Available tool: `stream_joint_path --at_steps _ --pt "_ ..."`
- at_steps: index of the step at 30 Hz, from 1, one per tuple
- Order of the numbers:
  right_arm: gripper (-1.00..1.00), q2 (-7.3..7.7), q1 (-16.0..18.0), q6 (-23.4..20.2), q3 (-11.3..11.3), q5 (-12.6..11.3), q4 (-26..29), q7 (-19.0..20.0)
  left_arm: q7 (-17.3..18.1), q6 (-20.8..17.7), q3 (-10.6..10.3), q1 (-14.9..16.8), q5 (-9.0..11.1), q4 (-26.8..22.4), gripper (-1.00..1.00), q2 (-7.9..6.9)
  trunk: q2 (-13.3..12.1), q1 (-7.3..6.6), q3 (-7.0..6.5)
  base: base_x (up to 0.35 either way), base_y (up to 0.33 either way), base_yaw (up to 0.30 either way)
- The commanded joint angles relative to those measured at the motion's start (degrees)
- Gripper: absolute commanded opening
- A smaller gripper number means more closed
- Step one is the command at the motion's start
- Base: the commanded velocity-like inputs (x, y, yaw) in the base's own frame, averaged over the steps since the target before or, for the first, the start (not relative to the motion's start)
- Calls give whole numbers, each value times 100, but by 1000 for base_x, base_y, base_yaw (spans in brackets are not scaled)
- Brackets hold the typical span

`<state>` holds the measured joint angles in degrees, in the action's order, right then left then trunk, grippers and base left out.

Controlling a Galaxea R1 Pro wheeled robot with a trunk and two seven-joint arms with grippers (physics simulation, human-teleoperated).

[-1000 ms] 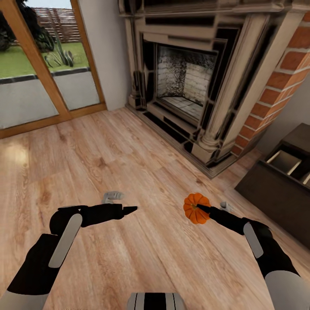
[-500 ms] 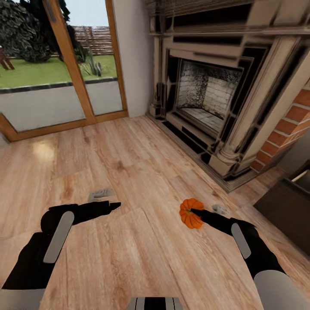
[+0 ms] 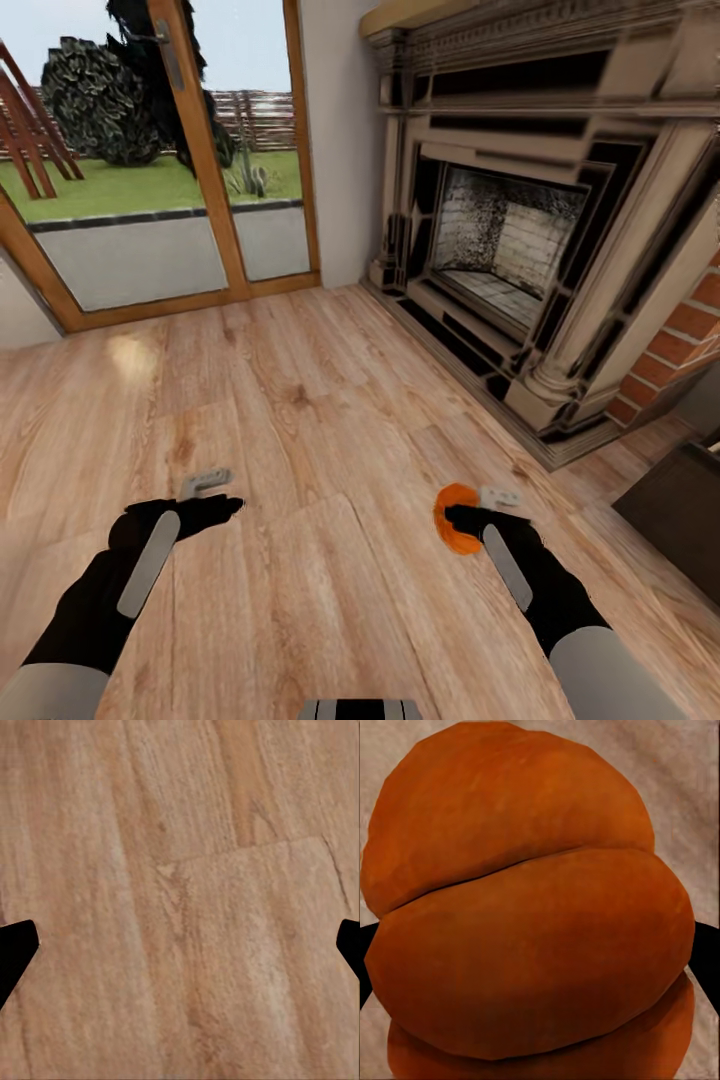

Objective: Place each of the two pumpkins and all three candles from the living room inside a cabinet in the living room (use any cabinet), then make sure every cabinet is closed, and position the cauldron so it is next to a table in the living room.

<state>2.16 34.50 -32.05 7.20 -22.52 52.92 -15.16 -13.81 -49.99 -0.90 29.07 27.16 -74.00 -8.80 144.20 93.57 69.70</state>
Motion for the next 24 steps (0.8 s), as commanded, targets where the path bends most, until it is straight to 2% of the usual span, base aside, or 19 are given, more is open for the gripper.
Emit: stream_joint_path --at_steps 1,3,6,10,12,17,24 --pt "-100 -35 0 49 123 -102 8 -378 -72 303 -12 -6 9 177 100 -34 0 -3 -17 0 0 24" --pt "-100 -104 -2 158 208 -99 8 -681 -94 699 -13 -33 -38 352 100 -60 -2 -9 -59 0 0 16" --pt "-100 -181 -4 250 262 -99 8 -868 -110 1156 -14 -239 -63 455 100 -76 -6 -16 -125 0 0 8" --pt "-100 -263 -71 310 298 -140 106 -916 -126 1862 -15 -690 -74 483 100 -49 -12 -27 -213 0 0 2" --pt "-100 -407 -170 451 313 -156 165 -831 -141 2114 -22 -796 -82 513 100 -29 -14 -32 -257 0 0 0" --pt "-100 -523 -508 942 501 -107 266 -547 -595 2571 -54 -1054 -81 502 100 -7 -21 -45 -368 0 0 0" --pt "-100 -540 -651 1062 579 -109 353 -461 -731 2957 -71 -1196 -79 615 100 2 -30 -63 -523 0 0 0"
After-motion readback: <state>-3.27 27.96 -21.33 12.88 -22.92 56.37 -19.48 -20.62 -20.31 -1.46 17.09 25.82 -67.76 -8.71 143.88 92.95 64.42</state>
